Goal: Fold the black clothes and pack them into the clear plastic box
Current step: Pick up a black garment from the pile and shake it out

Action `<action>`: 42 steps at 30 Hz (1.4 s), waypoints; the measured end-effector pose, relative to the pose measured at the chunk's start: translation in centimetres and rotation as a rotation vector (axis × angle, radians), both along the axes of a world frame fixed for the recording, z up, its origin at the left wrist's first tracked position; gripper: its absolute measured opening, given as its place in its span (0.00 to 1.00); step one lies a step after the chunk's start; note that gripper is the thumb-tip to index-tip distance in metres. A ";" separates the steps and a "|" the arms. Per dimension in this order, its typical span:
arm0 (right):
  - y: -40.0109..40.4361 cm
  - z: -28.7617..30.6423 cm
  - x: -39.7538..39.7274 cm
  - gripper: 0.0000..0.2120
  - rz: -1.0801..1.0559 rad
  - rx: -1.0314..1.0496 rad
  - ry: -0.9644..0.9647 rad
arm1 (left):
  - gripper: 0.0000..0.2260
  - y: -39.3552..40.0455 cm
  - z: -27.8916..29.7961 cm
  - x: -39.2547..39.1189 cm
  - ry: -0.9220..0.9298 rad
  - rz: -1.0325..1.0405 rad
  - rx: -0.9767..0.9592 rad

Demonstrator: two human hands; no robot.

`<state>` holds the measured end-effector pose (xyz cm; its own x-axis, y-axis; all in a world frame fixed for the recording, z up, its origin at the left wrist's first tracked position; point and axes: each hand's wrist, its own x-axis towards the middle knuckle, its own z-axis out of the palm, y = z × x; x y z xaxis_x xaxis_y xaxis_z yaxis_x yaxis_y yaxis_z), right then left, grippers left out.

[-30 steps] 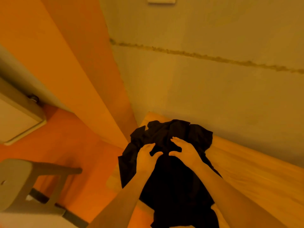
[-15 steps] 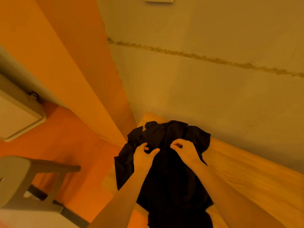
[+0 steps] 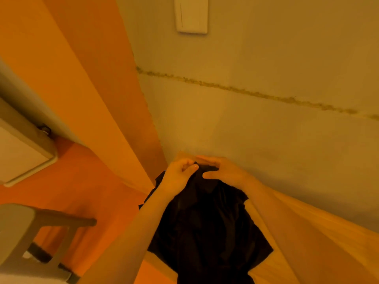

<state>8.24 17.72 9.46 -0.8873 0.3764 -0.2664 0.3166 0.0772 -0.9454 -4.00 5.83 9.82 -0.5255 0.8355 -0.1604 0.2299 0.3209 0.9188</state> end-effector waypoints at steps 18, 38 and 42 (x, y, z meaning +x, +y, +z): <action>9.5 25.9 12.9 0.13 -0.416 0.488 0.245 | 0.13 8.4 25.1 1.6 -0.103 -0.523 0.026; 8.1 29.6 18.6 0.07 -0.468 0.735 0.220 | 0.06 15.7 31.1 12.3 0.094 -0.533 0.186; 8.6 30.8 19.2 0.11 -0.449 0.747 0.173 | 0.11 14.9 31.4 11.4 0.103 -0.792 0.067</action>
